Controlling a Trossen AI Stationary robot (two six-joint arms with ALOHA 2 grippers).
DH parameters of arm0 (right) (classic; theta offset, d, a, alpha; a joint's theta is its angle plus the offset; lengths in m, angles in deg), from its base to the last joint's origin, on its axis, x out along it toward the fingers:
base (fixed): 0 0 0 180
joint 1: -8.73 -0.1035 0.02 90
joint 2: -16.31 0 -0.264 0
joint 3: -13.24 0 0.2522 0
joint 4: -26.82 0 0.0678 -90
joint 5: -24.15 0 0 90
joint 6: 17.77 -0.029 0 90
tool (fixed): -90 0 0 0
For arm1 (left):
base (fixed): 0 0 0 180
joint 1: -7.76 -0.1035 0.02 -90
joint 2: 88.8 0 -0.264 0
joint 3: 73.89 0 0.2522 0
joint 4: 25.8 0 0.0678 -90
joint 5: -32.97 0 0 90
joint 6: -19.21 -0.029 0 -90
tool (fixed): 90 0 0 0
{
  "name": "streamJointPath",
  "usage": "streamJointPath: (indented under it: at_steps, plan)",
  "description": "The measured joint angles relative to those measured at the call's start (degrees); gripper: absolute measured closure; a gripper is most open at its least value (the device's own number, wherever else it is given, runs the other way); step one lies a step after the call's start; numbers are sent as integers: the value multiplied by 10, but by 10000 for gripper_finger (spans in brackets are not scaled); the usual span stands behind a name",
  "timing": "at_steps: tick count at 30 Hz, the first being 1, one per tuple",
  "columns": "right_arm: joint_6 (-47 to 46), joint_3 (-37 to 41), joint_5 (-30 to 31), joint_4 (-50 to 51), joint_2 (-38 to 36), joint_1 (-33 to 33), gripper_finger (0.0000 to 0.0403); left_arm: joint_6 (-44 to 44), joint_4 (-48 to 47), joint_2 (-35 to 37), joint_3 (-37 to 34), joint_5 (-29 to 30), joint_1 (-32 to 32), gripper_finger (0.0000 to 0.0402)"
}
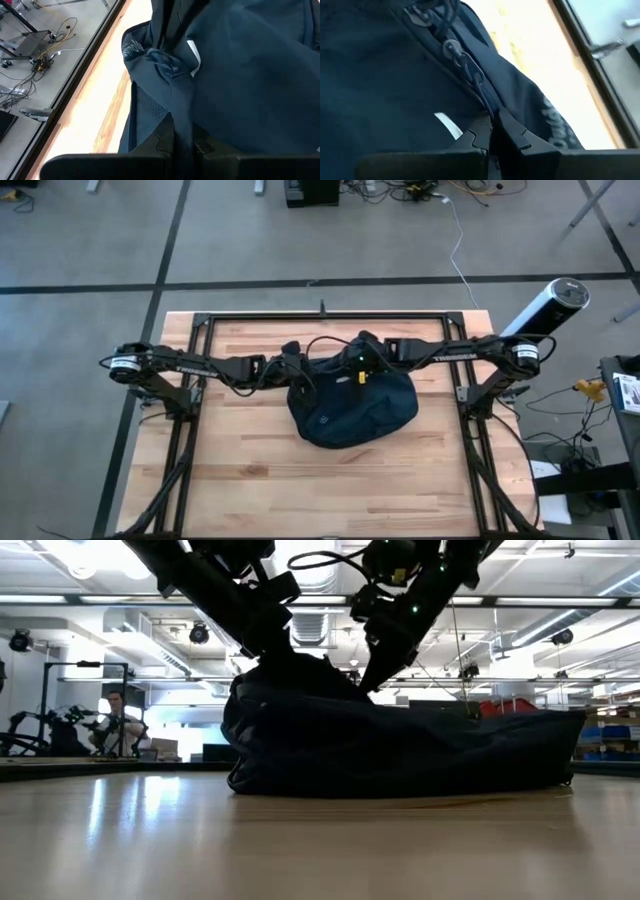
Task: Unpack backpack
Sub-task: Open the black backpack
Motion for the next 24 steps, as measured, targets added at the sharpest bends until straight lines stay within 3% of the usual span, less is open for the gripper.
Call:
streamJointPath:
  at_steps: [15, 24]
  plan:
    - [-27, 5, 89, 217, -48, 33, 403, 2, -5, 0, 0, 1, 0, 402]
    - [-98, 105, 92, 255, -180, 115, 403, 11, -66, 7, 0, 45, 0, 402]
